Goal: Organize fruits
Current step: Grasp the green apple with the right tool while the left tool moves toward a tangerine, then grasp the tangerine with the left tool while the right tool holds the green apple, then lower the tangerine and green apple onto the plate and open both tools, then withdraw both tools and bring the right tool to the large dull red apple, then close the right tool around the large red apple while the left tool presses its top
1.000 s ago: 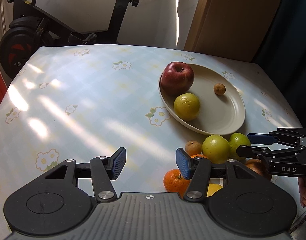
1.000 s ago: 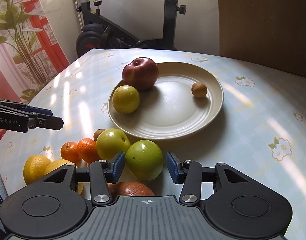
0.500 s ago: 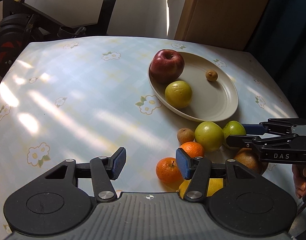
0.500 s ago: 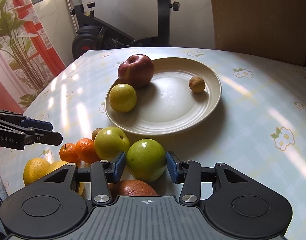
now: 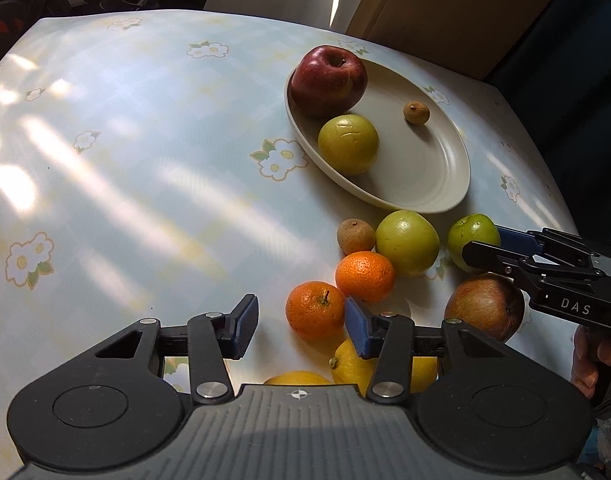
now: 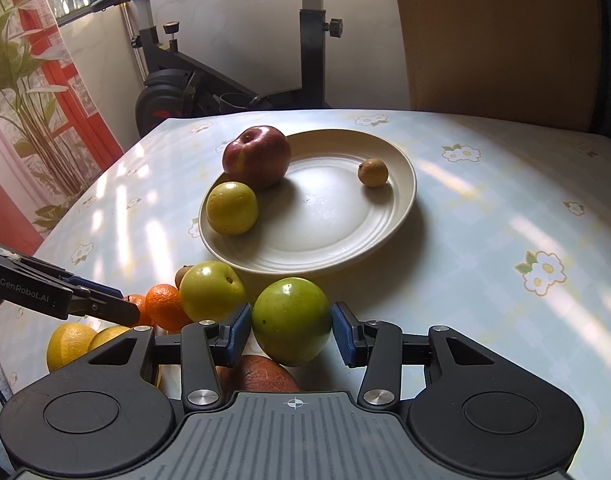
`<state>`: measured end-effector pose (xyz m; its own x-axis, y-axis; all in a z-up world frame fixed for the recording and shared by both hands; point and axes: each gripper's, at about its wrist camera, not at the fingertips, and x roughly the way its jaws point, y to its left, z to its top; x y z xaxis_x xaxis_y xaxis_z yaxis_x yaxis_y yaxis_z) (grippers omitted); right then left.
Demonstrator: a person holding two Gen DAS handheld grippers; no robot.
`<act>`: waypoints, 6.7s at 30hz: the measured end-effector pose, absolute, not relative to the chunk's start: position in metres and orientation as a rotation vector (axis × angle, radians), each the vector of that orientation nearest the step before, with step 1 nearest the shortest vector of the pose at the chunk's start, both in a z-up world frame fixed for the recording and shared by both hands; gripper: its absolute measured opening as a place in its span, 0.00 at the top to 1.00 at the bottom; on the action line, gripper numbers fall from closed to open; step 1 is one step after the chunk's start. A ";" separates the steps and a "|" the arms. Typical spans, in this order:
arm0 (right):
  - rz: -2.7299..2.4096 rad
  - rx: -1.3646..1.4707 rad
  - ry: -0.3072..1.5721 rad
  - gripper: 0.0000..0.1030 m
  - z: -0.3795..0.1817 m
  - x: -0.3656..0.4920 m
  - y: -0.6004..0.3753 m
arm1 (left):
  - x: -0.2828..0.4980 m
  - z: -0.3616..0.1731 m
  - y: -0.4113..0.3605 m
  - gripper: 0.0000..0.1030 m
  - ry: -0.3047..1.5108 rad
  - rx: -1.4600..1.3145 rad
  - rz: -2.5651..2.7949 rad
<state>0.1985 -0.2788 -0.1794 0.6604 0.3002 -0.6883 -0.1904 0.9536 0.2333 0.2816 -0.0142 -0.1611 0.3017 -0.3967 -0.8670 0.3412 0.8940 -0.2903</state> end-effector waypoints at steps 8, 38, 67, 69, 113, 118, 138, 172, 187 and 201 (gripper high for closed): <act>0.266 0.157 0.803 0.60 -0.180 0.196 -0.283 | 0.288 -0.169 -0.021 0.53 1.190 -0.052 -0.498; 0.254 0.157 0.782 0.60 -0.174 0.195 -0.291 | 0.296 -0.124 -0.020 0.65 1.022 0.005 -0.498; 0.275 -0.080 0.776 0.60 -0.165 0.282 -0.294 | 0.382 -0.132 -0.070 0.64 0.986 0.033 -0.476; 0.270 -0.121 0.787 0.60 -0.169 0.291 -0.291 | 0.386 -0.134 -0.071 0.64 0.989 0.042 -0.476; 0.235 0.027 0.677 0.52 -0.140 0.261 -0.297 | 0.341 -0.105 -0.043 0.58 0.912 0.062 -0.458; 0.221 0.050 0.650 0.45 -0.140 0.231 -0.293 | 0.323 -0.100 -0.035 0.56 0.902 0.064 -0.443; 0.254 -0.027 0.507 0.38 -0.169 0.133 -0.270 | 0.259 -0.098 -0.032 0.50 0.841 0.047 -0.416; 0.358 -0.059 0.610 0.31 -0.223 0.123 -0.256 | 0.233 -0.124 -0.051 0.50 0.907 0.024 -0.431; 0.323 -0.078 0.604 0.40 -0.222 0.118 -0.255 | 0.228 -0.122 -0.085 0.50 0.937 0.080 -0.594; 0.331 -0.075 0.598 0.42 -0.222 0.119 -0.256 | 0.234 -0.142 -0.103 0.52 1.054 0.004 -0.716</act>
<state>0.1186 -0.2563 -0.2220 0.7755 0.2837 -0.5641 -0.3266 0.9448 0.0261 0.2336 -0.1034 -0.1417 0.2924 -0.5354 -0.7924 0.5392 0.7766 -0.3258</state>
